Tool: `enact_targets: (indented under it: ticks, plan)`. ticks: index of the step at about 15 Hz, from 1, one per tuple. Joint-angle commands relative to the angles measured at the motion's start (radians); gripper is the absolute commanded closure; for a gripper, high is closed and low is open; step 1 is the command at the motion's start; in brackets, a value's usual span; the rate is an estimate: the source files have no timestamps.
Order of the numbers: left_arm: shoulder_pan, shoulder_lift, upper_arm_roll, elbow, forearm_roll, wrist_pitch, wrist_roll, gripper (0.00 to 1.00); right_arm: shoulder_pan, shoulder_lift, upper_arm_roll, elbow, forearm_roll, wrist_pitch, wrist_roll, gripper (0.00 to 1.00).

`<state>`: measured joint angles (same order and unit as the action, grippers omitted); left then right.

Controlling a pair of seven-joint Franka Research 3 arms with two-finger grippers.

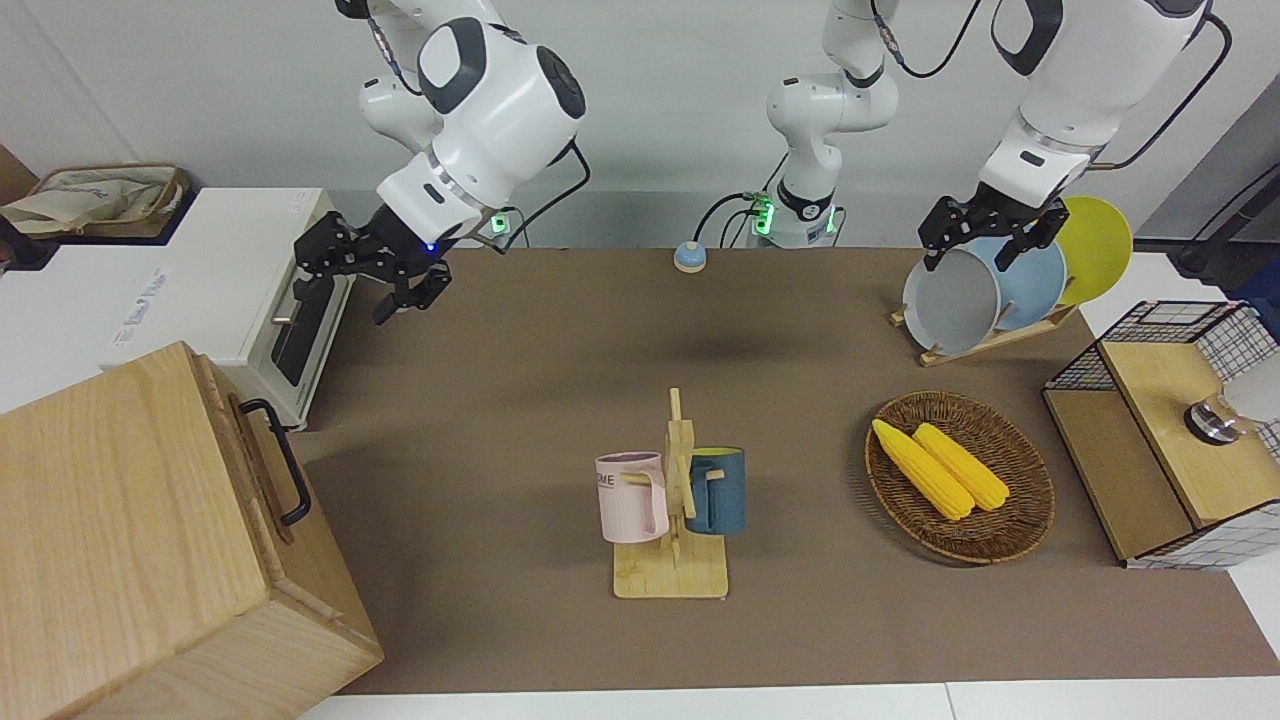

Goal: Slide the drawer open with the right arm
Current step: 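Reach the right gripper up to the black drawer handle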

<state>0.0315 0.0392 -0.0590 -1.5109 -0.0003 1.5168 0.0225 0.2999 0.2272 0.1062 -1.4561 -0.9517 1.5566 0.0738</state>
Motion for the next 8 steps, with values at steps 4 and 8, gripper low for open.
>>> enact_targets:
  ticks: [4, 8]
  plan:
    - [0.005, 0.011, -0.007, 0.026, 0.017, -0.02, 0.01, 0.01, 0.038, 0.046, 0.001, -0.058, -0.269, 0.028, -0.006, 0.013]
    - [0.005, 0.011, -0.007, 0.026, 0.017, -0.02, 0.01, 0.01, 0.034, 0.093, 0.0, -0.069, -0.384, 0.043, 0.043, 0.013]
